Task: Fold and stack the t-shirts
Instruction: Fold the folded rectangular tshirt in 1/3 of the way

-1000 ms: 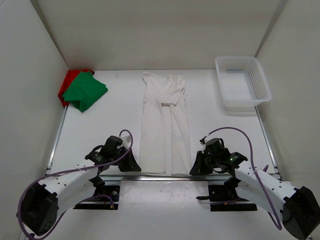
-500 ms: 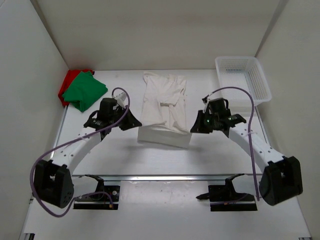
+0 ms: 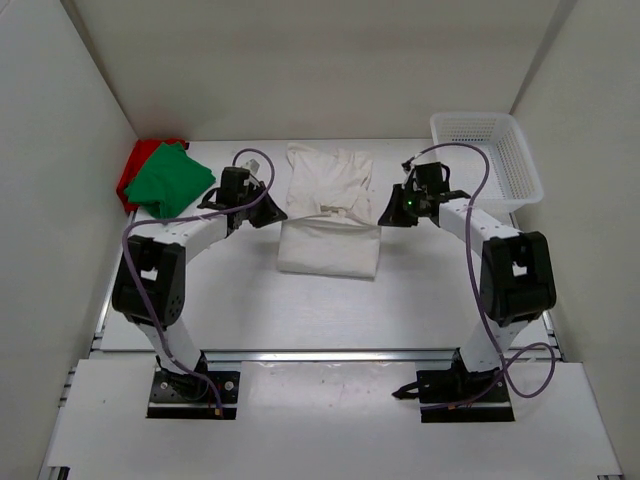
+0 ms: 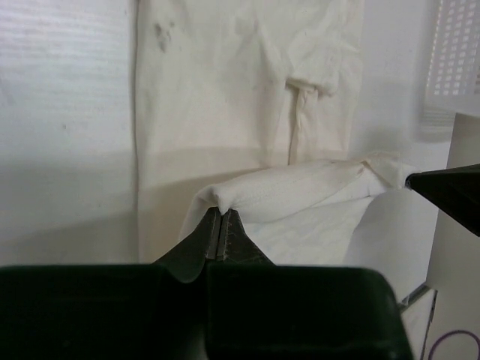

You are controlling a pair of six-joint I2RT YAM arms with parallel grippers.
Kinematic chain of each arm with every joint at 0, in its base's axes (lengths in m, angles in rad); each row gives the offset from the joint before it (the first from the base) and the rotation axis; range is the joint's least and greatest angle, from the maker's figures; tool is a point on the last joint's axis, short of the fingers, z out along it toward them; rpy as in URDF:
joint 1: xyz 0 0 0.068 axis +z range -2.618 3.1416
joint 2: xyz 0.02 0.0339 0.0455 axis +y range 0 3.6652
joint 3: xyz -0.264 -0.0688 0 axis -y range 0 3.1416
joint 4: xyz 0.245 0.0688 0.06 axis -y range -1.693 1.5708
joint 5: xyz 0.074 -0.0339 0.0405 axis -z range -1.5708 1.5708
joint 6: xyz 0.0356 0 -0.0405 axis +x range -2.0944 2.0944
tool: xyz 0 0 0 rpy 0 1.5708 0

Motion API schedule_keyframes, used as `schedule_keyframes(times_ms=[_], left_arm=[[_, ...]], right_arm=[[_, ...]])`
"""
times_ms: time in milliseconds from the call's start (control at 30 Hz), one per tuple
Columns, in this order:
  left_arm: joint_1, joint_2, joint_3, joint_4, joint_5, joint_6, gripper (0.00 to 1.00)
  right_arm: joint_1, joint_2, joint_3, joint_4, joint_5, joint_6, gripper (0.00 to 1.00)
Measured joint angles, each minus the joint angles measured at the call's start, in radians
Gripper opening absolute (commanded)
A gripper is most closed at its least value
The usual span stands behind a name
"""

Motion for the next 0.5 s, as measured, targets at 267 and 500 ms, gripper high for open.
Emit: schedule_keyframes(times_ms=[267,500], left_arm=[[0.026,0.159,0.104,0.070,-0.022,0.002,0.00],[0.032,0.263,0.162,0.129,-0.010,-0.023,0.33]], right_arm=[[-0.036,0.195,0.169,0.068,-0.051,-0.006,0.00],[-0.054,0.312,0.254,0.061,-0.060,-0.006,0.21]])
